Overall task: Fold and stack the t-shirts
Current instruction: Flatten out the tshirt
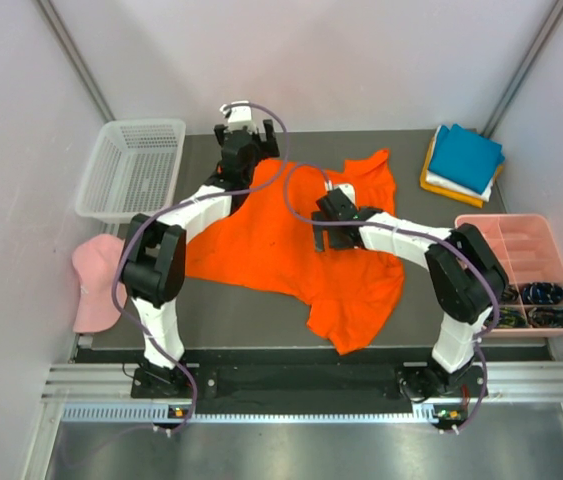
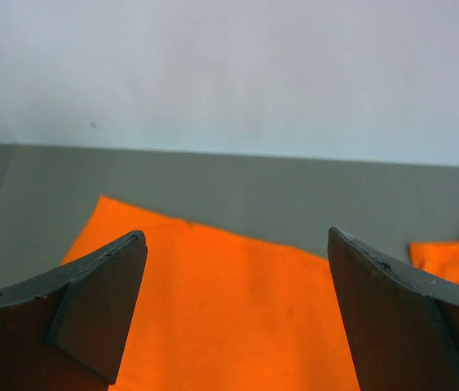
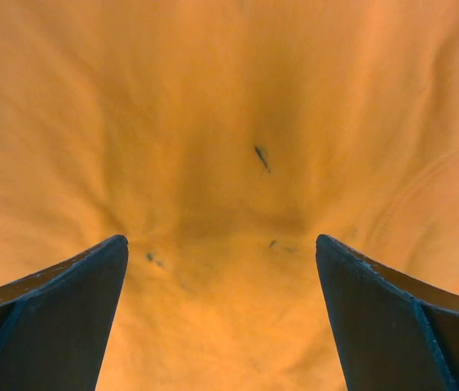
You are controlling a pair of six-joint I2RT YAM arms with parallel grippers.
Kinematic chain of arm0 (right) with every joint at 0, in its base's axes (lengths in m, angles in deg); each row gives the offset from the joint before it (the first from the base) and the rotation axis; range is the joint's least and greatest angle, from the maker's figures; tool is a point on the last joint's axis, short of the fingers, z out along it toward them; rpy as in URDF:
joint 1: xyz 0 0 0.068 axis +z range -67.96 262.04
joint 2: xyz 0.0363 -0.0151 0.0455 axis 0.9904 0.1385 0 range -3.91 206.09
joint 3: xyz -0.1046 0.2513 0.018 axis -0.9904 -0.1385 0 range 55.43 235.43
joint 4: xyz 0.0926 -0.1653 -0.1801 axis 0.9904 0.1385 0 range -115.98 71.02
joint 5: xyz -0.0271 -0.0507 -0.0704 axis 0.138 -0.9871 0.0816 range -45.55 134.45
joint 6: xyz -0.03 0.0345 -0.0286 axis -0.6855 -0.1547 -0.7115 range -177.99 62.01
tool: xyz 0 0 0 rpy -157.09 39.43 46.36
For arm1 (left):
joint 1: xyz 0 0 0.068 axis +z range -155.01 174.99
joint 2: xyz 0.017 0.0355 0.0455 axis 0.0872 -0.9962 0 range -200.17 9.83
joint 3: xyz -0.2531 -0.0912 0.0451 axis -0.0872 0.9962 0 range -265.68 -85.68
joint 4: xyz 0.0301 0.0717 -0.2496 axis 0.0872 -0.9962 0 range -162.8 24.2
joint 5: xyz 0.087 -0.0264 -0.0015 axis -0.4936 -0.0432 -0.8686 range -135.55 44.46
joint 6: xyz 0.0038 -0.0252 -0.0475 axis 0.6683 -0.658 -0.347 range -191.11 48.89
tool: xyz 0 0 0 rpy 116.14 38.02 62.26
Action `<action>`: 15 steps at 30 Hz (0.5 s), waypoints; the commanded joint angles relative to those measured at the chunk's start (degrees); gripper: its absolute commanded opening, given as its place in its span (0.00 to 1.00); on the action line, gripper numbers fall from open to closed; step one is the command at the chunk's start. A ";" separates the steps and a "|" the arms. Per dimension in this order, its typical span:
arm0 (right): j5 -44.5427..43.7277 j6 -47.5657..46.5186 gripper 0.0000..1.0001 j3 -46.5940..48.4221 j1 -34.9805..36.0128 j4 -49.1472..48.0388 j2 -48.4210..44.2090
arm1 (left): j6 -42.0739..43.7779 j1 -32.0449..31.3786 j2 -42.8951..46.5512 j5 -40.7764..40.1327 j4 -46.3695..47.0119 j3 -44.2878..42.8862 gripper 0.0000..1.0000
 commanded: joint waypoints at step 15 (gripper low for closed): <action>-0.02 -8.18 0.99 20.17 -12.57 6.78 -1.55 | -3.48 -12.39 -4.59 -4.45 -26.18 2.65 0.98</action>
